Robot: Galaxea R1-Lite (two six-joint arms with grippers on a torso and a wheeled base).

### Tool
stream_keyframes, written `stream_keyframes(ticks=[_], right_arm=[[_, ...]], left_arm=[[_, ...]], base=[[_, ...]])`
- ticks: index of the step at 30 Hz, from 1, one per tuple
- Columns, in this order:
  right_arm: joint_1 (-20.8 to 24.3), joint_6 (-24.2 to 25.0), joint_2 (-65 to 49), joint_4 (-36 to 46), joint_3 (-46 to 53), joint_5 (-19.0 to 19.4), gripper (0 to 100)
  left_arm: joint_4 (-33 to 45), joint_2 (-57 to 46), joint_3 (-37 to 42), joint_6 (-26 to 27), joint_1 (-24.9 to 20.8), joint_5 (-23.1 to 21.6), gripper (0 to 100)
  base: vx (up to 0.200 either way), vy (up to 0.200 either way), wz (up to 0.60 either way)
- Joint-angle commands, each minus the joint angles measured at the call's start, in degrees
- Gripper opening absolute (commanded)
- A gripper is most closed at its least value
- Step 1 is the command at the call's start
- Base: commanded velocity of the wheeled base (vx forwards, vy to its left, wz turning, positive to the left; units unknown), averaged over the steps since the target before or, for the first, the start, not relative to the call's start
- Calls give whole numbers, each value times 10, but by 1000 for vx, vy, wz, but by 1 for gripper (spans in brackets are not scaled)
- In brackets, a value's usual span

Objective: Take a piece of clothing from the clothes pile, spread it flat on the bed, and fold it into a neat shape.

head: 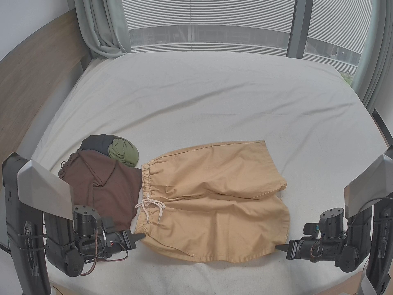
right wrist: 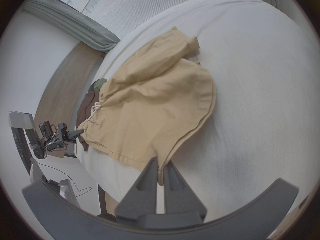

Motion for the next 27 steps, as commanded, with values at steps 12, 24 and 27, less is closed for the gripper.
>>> stream_keyframes(ticks=[12, 24, 27], right_arm=[[-26, 2, -78, -2, -25, 27, 0], [-43, 9, -80, -2, -51, 30, 0], [-56, 17, -81, -2, -64, 36, 0]], left_arm=[[-1, -84, -78, -110, -8, 2, 0], [-1, -83, -87, -121, -6, 5, 0], [-1, -85, -91, -121, -6, 6, 0]], base=[[0, 0, 0], [0, 0, 0], [0, 0, 0]])
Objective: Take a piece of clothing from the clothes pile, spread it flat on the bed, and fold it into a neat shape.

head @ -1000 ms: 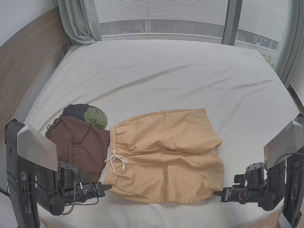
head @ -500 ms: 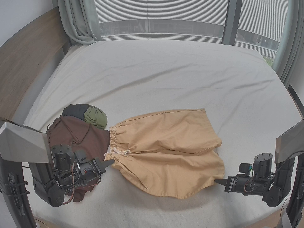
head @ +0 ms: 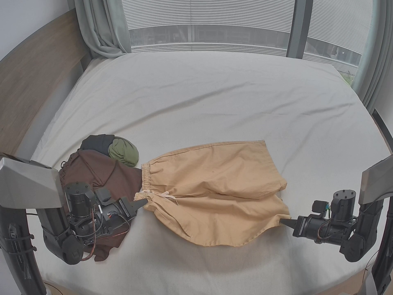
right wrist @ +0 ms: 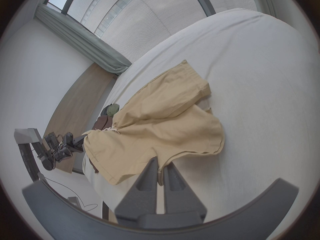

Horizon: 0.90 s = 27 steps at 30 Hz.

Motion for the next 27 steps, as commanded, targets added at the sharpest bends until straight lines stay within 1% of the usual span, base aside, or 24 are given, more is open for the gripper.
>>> stream_keyframes(ticks=[1, 10, 27], right_arm=[[-16, 4, -2, 0, -17, 3, 0], [-26, 23, -33, 0, -25, 13, 0], [-35, 27, -47, 0, -46, 11, 0]], left_arm=[[0, -2, -5, 0, 0, 1, 0], [0, -3, -15, -11, 0, 1, 0], [0, 0, -31, -13, 12, 3, 0]], base=[[0, 0, 0], [0, 0, 0], [0, 0, 0]])
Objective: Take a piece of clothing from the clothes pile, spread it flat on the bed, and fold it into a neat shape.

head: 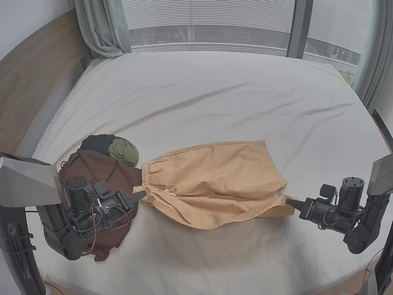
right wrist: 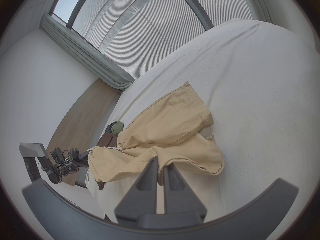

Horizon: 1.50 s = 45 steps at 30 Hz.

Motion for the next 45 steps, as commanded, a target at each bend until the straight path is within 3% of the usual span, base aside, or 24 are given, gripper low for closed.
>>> stream_keyframes(ticks=[1, 16, 29, 34, 45], right_arm=[[0, 3, -10, 0, -8, -1, 0], [3, 16, -67, 11, -26, -3, 0], [7, 23, -169, 170, -90, -3, 0], [2, 23, -185, 242, -132, -3, 0], [-8, 23, -156, 294, -210, -3, 0]], left_arm=[[0, 0, -6, 0, 3, 1, 0], [0, -14, -16, -10, 11, 7, 0], [0, -14, -29, -23, 11, 7, 0], [0, -12, -44, -35, 11, 29, 0], [0, -7, -68, -55, 11, 47, 0]], base=[[0, 0, 0], [0, 0, 0], [0, 0, 0], [0, 0, 0], [0, 0, 0]])
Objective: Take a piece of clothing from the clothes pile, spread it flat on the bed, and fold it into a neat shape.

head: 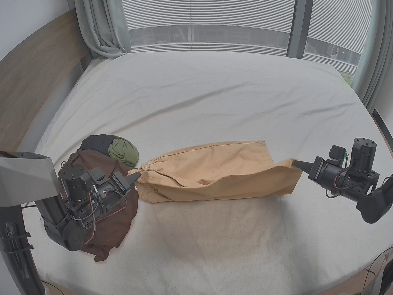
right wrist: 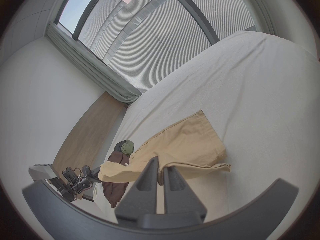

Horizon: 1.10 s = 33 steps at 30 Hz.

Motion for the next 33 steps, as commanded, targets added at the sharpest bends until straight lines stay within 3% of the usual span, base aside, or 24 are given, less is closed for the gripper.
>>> stream_keyframes(ticks=[1, 17, 33], right_arm=[[-2, 0, 16, 27, -46, 0, 0], [-2, 2, 45, 184, -214, -1, 0], [-13, 19, 152, 179, -302, -1, 0]], left_arm=[[0, 5, -14, -2, 0, 14, 0], [1, 15, -29, -15, 0, 26, 0], [2, 70, -96, -16, -1, 49, 0]], base=[[0, 0, 0], [0, 0, 0], [0, 0, 0]])
